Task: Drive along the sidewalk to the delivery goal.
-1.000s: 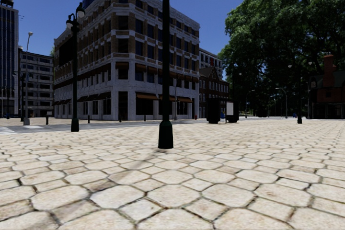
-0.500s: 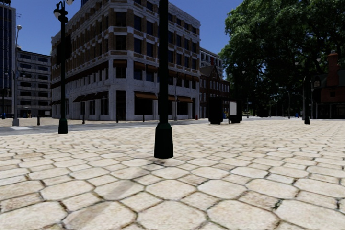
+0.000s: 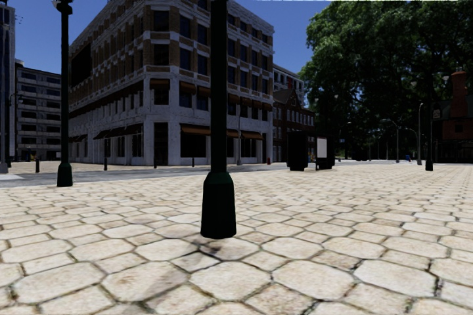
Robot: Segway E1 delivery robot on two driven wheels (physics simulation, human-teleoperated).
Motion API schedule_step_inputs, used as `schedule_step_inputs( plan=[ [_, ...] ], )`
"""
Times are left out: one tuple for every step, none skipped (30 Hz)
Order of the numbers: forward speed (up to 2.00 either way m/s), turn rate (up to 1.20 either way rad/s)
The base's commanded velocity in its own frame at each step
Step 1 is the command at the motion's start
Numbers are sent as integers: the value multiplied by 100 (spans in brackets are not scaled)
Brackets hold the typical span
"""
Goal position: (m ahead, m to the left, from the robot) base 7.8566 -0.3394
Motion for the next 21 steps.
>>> schedule_step_inputs(
  plan=[
    [172,-53],
    [172,-53],
    [172,-53],
    [172,-53],
    [172,-53],
    [172,-53],
    [172,-53],
    [172,-53],
    [172,-53],
    [172,-53],
    [172,-53],
    [172,-53],
    [171,-53],
    [171,-53],
    [171,-53],
    [171,-53],
    [171,-53],
    [171,-53],
    [171,-53],
    [170,-51],
    [166,-25]
  ],
)
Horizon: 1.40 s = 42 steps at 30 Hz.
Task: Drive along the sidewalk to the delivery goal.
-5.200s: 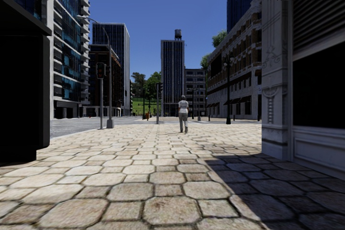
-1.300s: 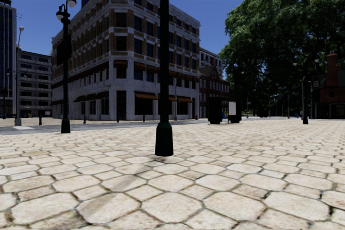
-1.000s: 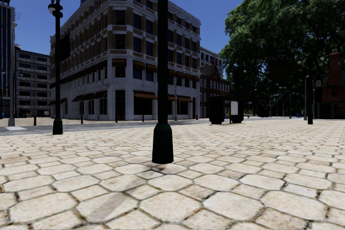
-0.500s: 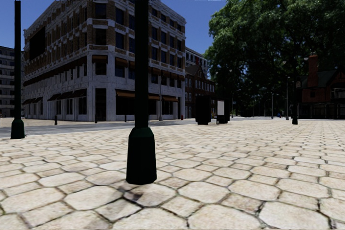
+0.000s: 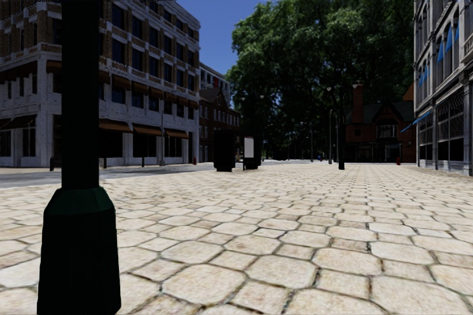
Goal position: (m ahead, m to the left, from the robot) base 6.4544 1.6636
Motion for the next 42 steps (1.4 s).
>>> schedule_step_inputs(
  plan=[
    [159,-4],
    [159,-4],
    [150,0],
    [139,0],
    [129,0],
    [129,0],
    [119,0],
    [112,0],
    [110,0],
    [110,0],
    [109,3],
    [109,14],
    [109,25],
    [109,25],
    [109,33],
    [109,36],
    [109,38],
    [109,38],
    [109,38],
    [109,38],
    [109,38],
    [109,38],
    [109,38],
    [109,38],
    [109,38],
    [109,38],
    [109,39],
    [109,39],
    [109,39],
    [109,39],
    [109,39],
    [109,39],
    [109,39],
    [109,39],
    [109,39],
    [109,39],
    [109,39],
    [109,39],
    [109,39],
    [109,39],
    [109,38],
    [109,38]
  ],
)
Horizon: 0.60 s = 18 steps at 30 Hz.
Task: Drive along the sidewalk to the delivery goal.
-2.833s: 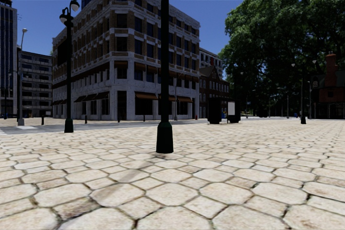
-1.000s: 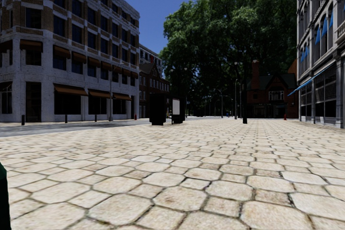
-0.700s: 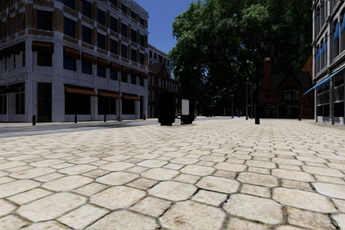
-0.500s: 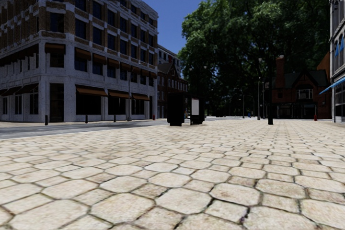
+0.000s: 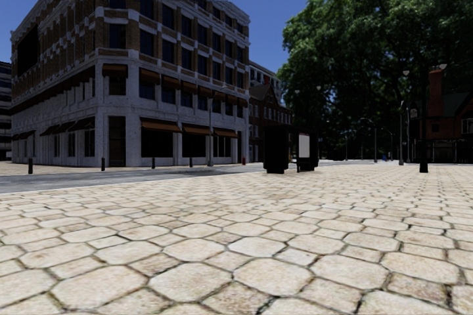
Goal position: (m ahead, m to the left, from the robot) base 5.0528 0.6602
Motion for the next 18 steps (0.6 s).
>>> schedule_step_inputs(
  plan=[
    [109,38],
    [109,38],
    [109,38],
    [109,38],
    [109,38],
    [109,38],
    [109,38],
    [109,37],
    [109,37],
    [109,37],
    [109,37],
    [109,37],
    [109,37],
    [109,37],
    [109,37],
    [110,35],
    [110,35],
    [110,35]
  ],
)
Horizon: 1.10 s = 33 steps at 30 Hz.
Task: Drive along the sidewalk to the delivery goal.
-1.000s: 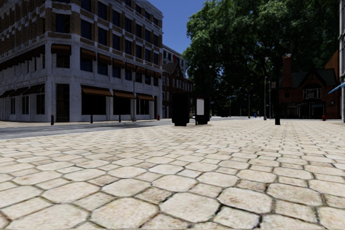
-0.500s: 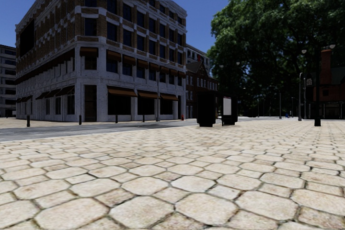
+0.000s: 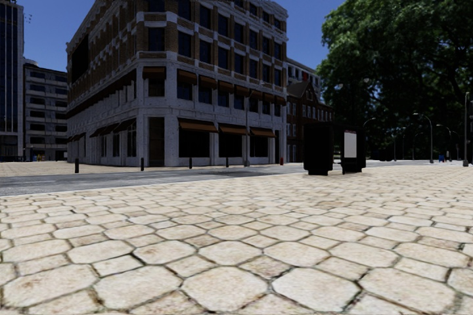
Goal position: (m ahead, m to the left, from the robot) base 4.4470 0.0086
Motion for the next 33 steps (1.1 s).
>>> schedule_step_inputs(
  plan=[
    [110,35],
    [110,35],
    [110,35],
    [110,35],
    [110,35],
    [110,35],
    [110,34],
    [110,34],
    [110,34],
    [110,34],
    [110,33],
    [110,32],
    [110,29],
    [110,29],
    [110,26],
    [110,22],
    [110,16],
    [110,16],
    [110,0],
    [110,0],
    [110,0],
    [110,0],
    [110,0],
    [110,0],
    [111,0],
    [111,0],
    [111,0],
    [111,0],
    [111,0],
    [110,13],
    [109,20],
    [109,20],
    [109,22]
  ],
)
